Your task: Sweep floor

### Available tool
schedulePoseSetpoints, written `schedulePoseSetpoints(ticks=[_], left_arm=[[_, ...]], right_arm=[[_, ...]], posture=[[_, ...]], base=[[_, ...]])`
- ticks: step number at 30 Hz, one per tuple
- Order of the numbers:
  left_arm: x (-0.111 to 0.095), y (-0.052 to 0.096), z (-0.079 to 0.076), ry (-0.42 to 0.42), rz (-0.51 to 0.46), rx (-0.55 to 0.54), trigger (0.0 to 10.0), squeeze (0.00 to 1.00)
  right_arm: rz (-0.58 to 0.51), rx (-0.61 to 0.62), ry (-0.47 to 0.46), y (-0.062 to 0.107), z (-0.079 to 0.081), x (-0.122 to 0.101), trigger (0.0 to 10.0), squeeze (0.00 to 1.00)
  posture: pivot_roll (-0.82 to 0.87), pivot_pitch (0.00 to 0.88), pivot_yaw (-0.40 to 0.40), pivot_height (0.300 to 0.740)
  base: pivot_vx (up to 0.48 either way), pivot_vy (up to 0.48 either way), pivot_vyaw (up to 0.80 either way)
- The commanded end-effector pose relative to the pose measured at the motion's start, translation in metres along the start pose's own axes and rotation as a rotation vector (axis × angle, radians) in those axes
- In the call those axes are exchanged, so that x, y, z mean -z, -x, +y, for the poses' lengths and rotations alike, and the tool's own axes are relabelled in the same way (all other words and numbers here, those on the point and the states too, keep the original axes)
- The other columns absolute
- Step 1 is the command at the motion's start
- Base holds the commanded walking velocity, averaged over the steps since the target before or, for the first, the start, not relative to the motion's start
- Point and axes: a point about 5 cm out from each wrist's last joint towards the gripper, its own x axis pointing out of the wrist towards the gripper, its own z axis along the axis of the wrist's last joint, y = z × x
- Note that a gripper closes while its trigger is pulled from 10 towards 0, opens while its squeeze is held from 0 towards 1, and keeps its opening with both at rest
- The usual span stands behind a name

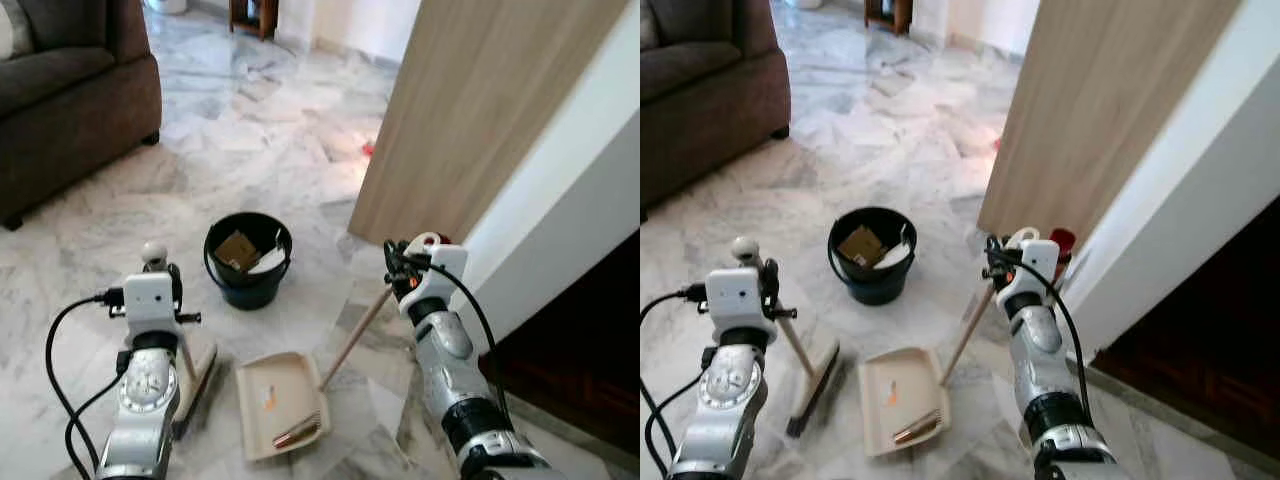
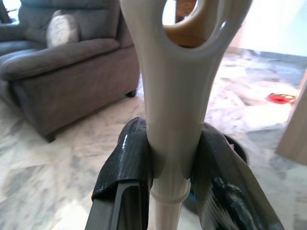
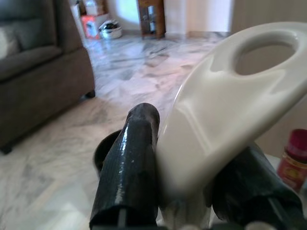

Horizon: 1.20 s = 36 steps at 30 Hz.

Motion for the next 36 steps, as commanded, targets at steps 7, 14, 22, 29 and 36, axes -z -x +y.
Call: schedulePoseSetpoints(ticks=[7, 14, 22, 29, 36], left_arm=[[-0.0065, -0.0013, -0.0014, -0.008, -0.031, 0.012, 10.0, 0.00], [-0.0081, -0.0018, -0.0010, -0.018, -0.038, 0.008, 10.0, 0.00], [-0.0112, -0.0046, -0.0013, -0.002, -0.042, 0.001, 10.0, 0.00], [-0.0119, -0.0048, -0.0013, -0.001, -0.045, 0.003, 10.0, 0.00], [-0.0129, -0.0054, 0.0007, -0.005, -0.049, -0.006, 10.0, 0.00]], right_arm=[[-0.031, 0.021, -0.017, -0.0016, -0.0031, -0.0061, 10.0, 0.00], [-0.013, 0.049, -0.035, -0.0020, -0.0054, -0.0043, 10.0, 0.00], [0.010, 0.110, -0.099, -0.0021, -0.0083, -0.0005, 10.0, 0.00], [0.018, 0.122, -0.117, -0.0024, -0.0096, -0.0002, 10.0, 0.00], [0.032, 0.130, -0.135, -0.0032, -0.0125, 0.0000, 10.0, 0.00]], posture=[[0.21, 0.104, -0.115, 0.740], [0.21, 0.105, -0.115, 0.740], [0.21, 0.106, -0.115, 0.740], [0.21, 0.105, -0.118, 0.740], [0.21, 0.102, -0.119, 0.740]], base=[[0.000, 0.479, 0.00], [0.000, 0.480, 0.00], [0.000, 0.480, 0.00], [0.000, 0.480, 0.00], [0.000, 0.480, -0.70]])
